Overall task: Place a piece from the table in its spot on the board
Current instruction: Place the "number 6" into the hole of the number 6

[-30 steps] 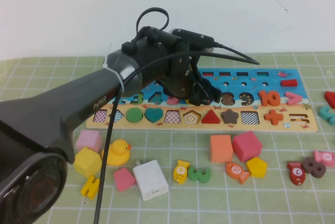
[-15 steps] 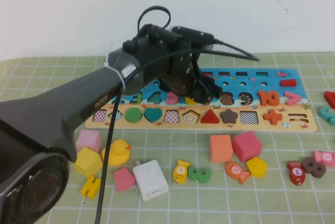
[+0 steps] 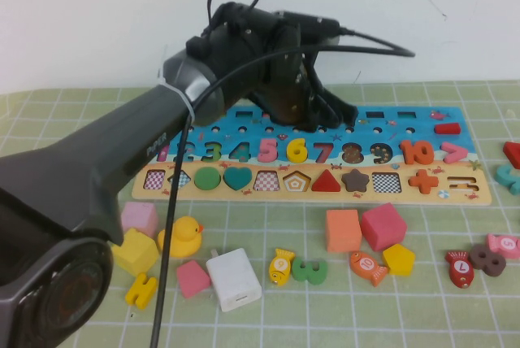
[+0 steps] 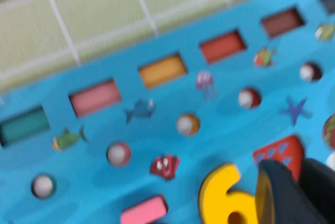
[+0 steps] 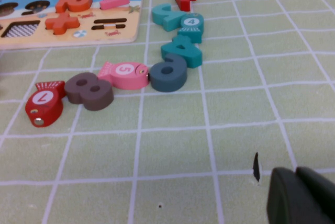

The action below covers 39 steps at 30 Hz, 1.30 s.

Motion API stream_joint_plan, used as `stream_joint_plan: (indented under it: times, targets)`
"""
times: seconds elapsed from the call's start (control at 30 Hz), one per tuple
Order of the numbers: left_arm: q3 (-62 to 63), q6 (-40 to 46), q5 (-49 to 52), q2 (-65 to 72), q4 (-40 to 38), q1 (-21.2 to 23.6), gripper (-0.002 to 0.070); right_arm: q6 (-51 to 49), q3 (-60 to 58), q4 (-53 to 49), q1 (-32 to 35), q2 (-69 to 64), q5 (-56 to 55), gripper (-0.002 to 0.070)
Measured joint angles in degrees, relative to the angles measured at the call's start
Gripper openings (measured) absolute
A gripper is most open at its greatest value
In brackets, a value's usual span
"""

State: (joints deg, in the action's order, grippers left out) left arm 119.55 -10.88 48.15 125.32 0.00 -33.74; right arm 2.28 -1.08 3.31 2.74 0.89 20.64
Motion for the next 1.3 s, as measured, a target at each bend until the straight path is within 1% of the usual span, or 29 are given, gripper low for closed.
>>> stream_joint_plan:
  times: [0.03, 0.1, 0.23, 0.63, 0.9, 1.07, 1.23, 1.3]
  targets:
    - [0.0, 0.0, 0.6, 0.3, 0.0, 0.0, 0.0058, 0.0, 0.0, 0.0, 0.0, 0.0, 0.0, -0.0003]
    - [0.0, 0.0, 1.6, 0.9, 0.0, 0.0, 0.0027, 0.0, 0.0, 0.0, 0.0, 0.0, 0.0, -0.0002]
    - [0.0, 0.4, 3.1, 1.9, 0.0, 0.0, 0.0004, 0.0, 0.0, 0.0, 0.0, 0.0, 0.0, -0.0002]
    - [1.0, 2.0, 4.0, 2.9, -1.9, 0.0, -0.0001, 0.0, 0.0, 0.0, 0.0, 0.0, 0.0, -0.0003]
    - [3.4, 3.2, 4.4, -1.1, 2.8, 0.0, -0.0001, 0.0, 0.0, 0.0, 0.0, 0.0, 0.0, -0.0003]
    - [3.7, 3.3, 4.5, 0.1, 6.0, 0.0, -0.0001, 0.0, 0.0, 0.0, 0.0, 0.0, 0.0, -0.0003]
    - [3.7, 3.8, 5.0, 2.8, 5.5, 0.0, -0.0001, 0.0, 0.0, 0.0, 0.0, 0.0, 0.0, -0.0003]
    - [3.7, 5.9, 5.8, 3.6, 4.4, 0.0, -0.0001, 0.0, 0.0, 0.0, 0.0, 0.0, 0.0, -0.0003]
